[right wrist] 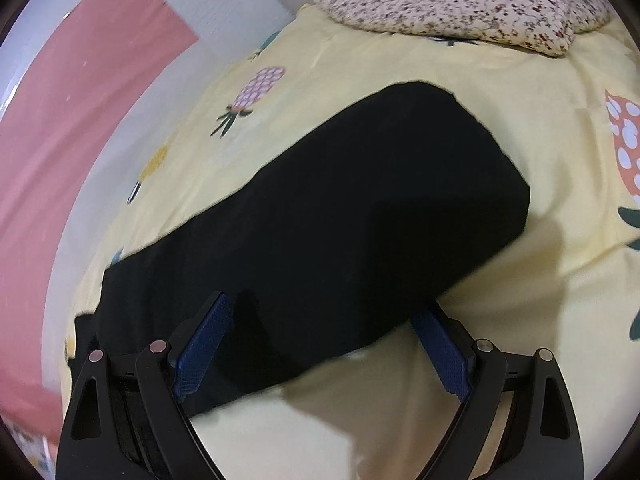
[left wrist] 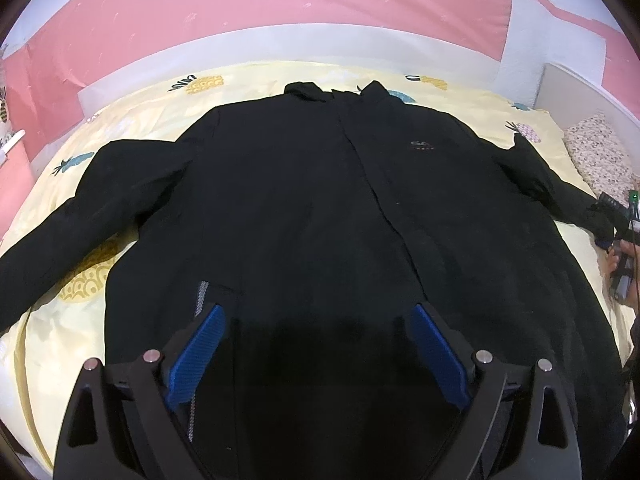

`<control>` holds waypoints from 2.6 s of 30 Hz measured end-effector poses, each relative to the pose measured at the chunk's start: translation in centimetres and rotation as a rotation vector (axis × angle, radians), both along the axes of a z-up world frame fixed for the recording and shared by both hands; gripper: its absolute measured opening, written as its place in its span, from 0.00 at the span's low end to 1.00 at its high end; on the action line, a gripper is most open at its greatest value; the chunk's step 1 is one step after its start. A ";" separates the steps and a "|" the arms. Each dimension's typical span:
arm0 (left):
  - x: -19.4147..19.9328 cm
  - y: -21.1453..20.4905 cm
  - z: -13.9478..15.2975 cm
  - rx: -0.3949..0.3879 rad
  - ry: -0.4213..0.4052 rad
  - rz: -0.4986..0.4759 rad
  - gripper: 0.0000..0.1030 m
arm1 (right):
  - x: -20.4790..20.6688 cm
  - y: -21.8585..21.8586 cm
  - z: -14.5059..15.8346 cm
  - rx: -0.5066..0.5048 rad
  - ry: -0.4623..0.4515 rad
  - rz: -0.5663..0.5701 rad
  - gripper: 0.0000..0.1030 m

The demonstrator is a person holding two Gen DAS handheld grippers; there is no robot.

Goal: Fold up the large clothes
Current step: 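Grasp the black coat sleeve with the right tool and lift it, then lay the held sleeve across the coat body, open the right tool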

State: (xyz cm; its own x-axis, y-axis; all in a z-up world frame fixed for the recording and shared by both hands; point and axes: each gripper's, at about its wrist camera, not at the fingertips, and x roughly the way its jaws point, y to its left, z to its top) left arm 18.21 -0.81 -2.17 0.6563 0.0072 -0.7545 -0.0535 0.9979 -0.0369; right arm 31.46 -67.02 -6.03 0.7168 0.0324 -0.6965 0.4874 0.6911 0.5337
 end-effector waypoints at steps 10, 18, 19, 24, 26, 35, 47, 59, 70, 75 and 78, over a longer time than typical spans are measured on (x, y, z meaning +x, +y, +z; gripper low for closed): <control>-0.6 1.2 0.3 -0.008 -0.011 0.032 0.85 | -0.7 0.1 5.2 -0.062 -0.060 0.032 0.12; -2.3 2.5 1.8 -0.036 -0.057 0.053 0.84 | -1.3 8.9 18.0 -0.218 -0.313 0.238 0.09; -2.7 2.8 2.0 -0.040 -0.066 0.058 0.84 | -1.5 10.6 19.6 -0.236 -0.346 0.277 0.09; -4.2 4.6 2.8 -0.067 -0.094 0.091 0.84 | -1.3 19.8 25.0 -0.307 -0.444 0.456 0.09; -4.8 5.5 2.8 -0.076 -0.099 0.106 0.84 | -0.8 23.5 25.8 -0.316 -0.458 0.526 0.09; -6.6 10.0 1.9 -0.108 -0.098 0.198 0.84 | 2.2 39.9 21.5 -0.327 -0.368 0.819 0.09; -6.5 13.2 -0.2 -0.119 -0.067 0.271 0.84 | 4.8 52.5 5.4 -0.413 0.007 1.042 0.14; -3.1 11.6 1.6 -0.111 -0.101 0.194 0.84 | 2.6 42.9 11.8 -0.238 -0.241 1.040 0.67; 2.1 7.7 4.0 -0.111 -0.146 0.067 0.84 | 7.4 29.5 4.8 -0.202 0.010 0.694 0.41; 4.6 5.6 4.4 -0.081 -0.155 0.022 0.84 | 7.0 31.9 5.2 -0.270 -0.008 0.771 0.43; 6.2 4.9 4.4 -0.083 -0.161 -0.003 0.84 | 6.8 31.3 6.5 -0.255 -0.078 0.778 0.43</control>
State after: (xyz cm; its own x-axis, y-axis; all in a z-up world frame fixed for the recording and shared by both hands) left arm 24.42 4.05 2.25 0.7688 -0.0523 -0.6373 -0.0376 0.9912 -0.1268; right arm 38.29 -35.76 0.51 0.6011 0.3872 -0.6991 -0.2128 0.9208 0.3270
